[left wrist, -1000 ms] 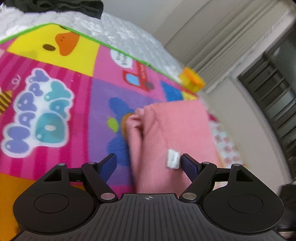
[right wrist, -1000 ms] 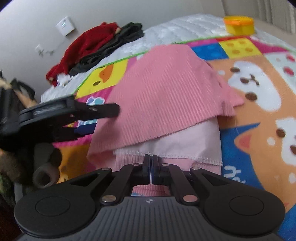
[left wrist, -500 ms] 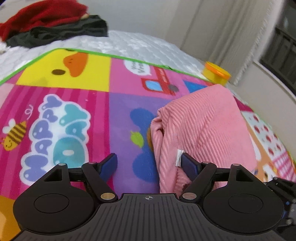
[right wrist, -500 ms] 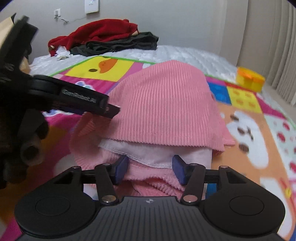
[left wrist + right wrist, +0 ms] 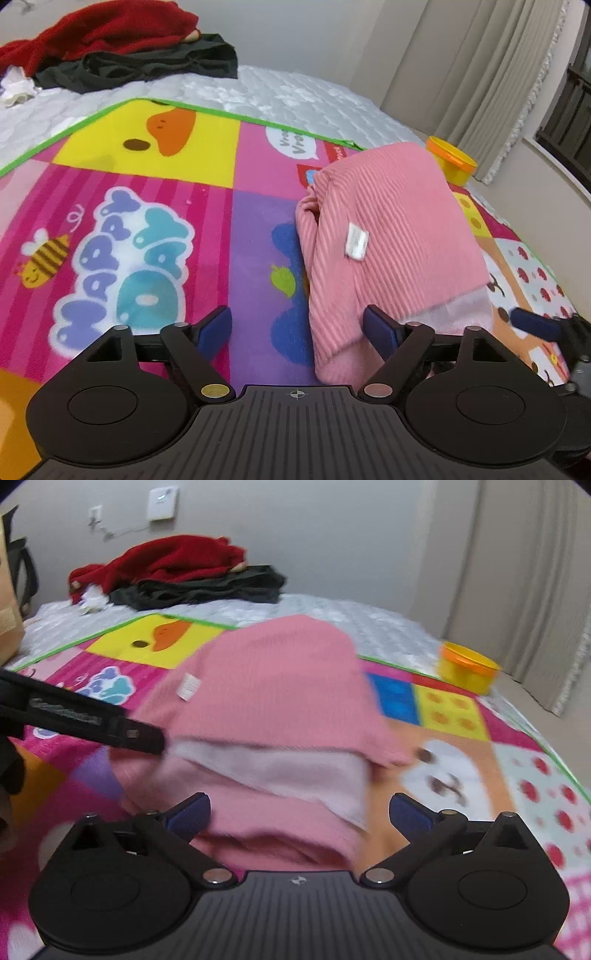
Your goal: Fold clothes
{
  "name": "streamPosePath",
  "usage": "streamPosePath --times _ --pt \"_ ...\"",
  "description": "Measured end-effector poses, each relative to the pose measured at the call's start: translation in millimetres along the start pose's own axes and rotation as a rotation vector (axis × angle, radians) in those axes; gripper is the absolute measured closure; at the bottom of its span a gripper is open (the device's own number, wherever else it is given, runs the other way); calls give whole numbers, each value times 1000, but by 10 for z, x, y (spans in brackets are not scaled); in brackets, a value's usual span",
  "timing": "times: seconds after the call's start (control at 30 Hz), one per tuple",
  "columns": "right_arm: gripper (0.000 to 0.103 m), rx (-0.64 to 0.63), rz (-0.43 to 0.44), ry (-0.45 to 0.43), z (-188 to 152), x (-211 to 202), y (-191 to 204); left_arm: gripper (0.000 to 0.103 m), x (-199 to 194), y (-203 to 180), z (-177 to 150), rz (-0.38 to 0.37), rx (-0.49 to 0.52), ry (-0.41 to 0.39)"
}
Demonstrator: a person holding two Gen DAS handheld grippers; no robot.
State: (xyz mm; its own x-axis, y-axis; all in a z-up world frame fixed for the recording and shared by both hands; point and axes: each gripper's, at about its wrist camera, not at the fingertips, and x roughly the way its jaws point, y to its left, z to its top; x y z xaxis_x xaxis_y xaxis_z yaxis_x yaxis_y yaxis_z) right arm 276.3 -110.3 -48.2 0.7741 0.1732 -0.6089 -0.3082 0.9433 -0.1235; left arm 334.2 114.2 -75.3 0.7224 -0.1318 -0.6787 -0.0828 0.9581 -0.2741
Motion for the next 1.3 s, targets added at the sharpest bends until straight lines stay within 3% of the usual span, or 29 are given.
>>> streamPosePath --times 0.07,0.13,0.27,0.33,0.57,0.87,1.0,1.3 --pt "0 24 -2 40 -92 -31 -140 3 -83 -64 -126 21 10 -6" --pt "0 77 37 129 -182 58 -287 0 -132 -163 -298 65 20 -34" --pt "0 82 44 64 -240 93 -342 0 -71 -490 -568 244 167 -111" --pt "0 27 27 11 -296 94 -273 0 -73 -502 -579 263 162 -120" --pt "0 95 83 1 -290 124 -405 0 -103 -407 -608 230 120 -141" --pt "0 84 73 0 -303 122 -362 0 -87 -645 -727 342 190 -153" --pt "0 78 68 0 -300 115 -345 0 -102 -532 -700 293 130 -139" --pt "0 81 69 0 -303 117 -344 0 -86 -553 -705 301 137 -136"
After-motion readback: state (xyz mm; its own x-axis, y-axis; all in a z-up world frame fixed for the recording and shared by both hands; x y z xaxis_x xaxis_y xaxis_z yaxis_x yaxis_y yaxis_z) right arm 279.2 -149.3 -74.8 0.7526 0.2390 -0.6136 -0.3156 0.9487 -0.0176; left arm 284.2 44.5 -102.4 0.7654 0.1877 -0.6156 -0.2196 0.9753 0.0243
